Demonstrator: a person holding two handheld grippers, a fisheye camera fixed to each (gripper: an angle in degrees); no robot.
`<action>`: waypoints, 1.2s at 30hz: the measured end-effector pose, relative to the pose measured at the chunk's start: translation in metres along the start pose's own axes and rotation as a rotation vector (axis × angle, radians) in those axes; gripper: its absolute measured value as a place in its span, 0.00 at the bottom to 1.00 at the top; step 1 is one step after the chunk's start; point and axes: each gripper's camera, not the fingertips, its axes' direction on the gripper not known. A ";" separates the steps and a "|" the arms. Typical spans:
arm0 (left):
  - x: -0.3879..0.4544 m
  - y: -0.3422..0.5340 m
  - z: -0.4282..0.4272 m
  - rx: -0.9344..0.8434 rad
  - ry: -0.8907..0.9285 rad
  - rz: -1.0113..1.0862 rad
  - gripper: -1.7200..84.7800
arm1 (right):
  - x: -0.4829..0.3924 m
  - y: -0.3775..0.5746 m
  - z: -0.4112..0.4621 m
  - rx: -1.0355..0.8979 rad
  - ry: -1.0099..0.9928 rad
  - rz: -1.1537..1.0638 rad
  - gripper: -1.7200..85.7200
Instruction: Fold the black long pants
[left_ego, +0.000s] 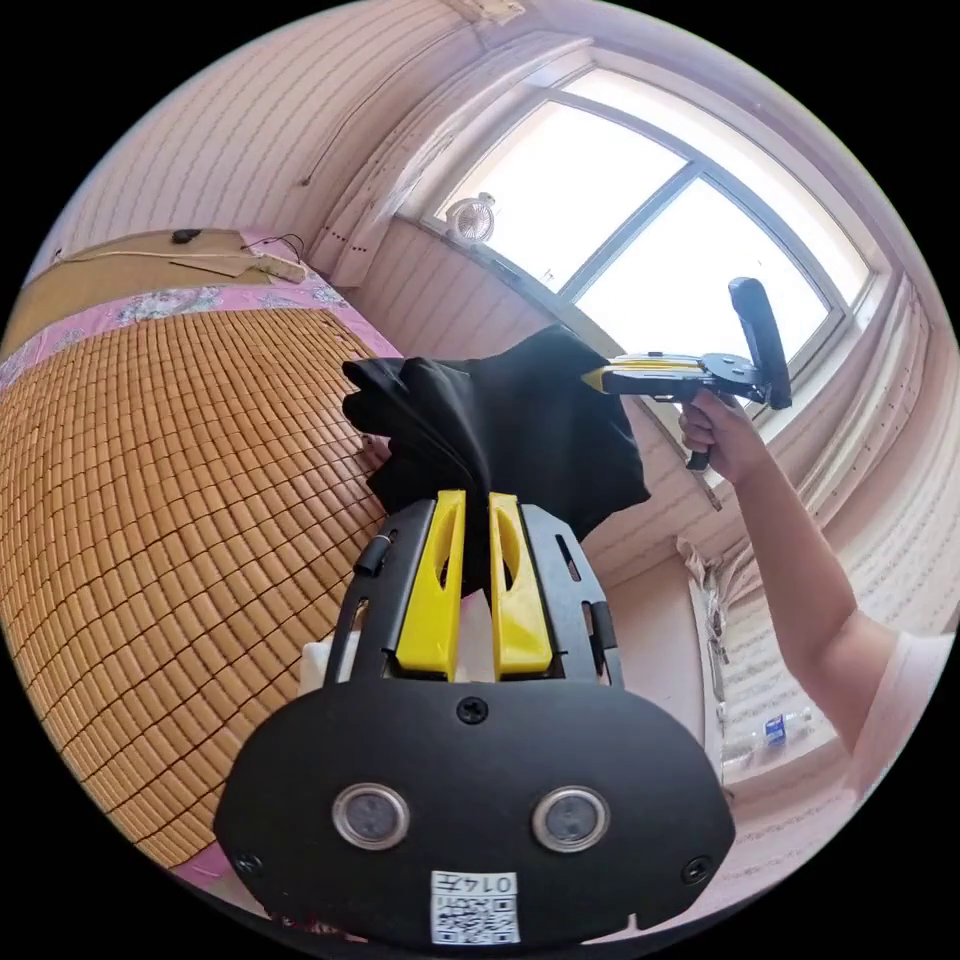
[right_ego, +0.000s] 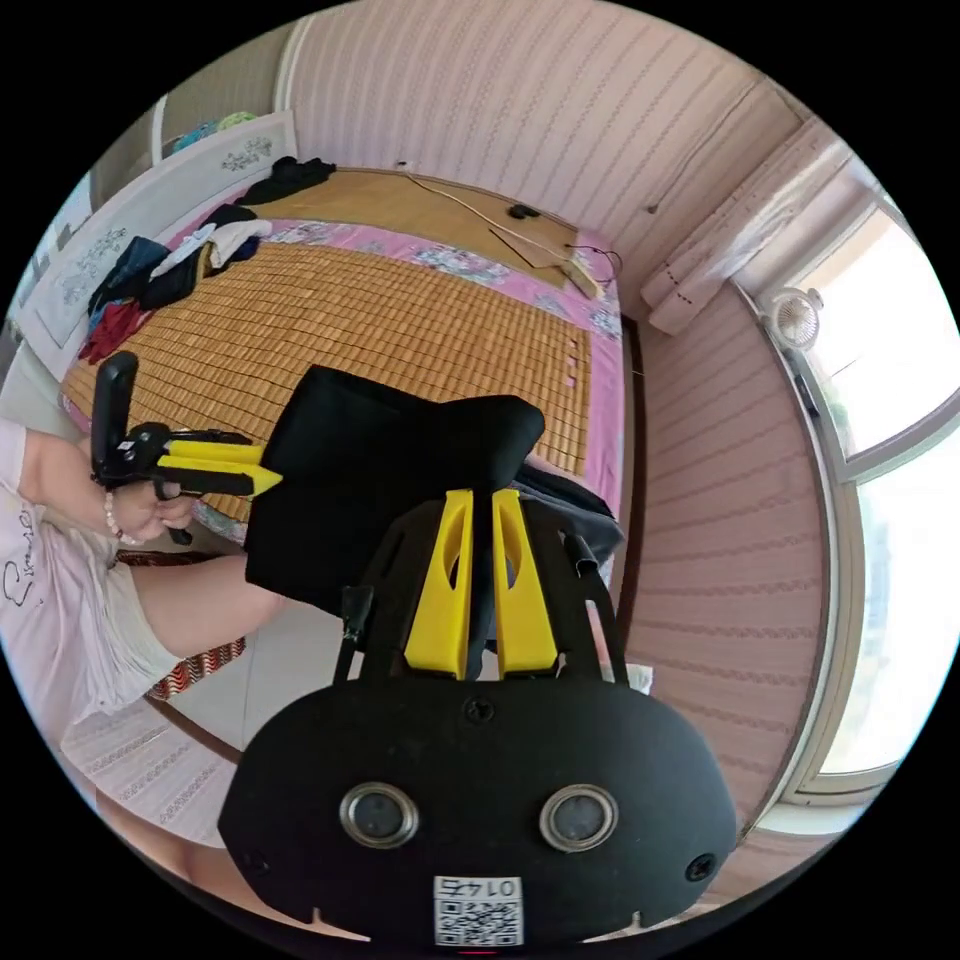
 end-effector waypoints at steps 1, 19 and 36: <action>-0.002 -0.007 0.025 -0.055 -0.004 -0.036 0.07 | 0.024 -0.002 0.026 -0.065 0.043 0.092 0.08; -0.117 0.152 -0.213 -0.045 -0.426 -0.177 0.01 | -0.140 0.024 0.159 0.055 -0.228 0.246 0.17; -0.154 0.422 -0.529 0.387 -0.893 -0.451 0.09 | -0.551 -0.187 0.092 0.263 -0.719 -0.604 0.18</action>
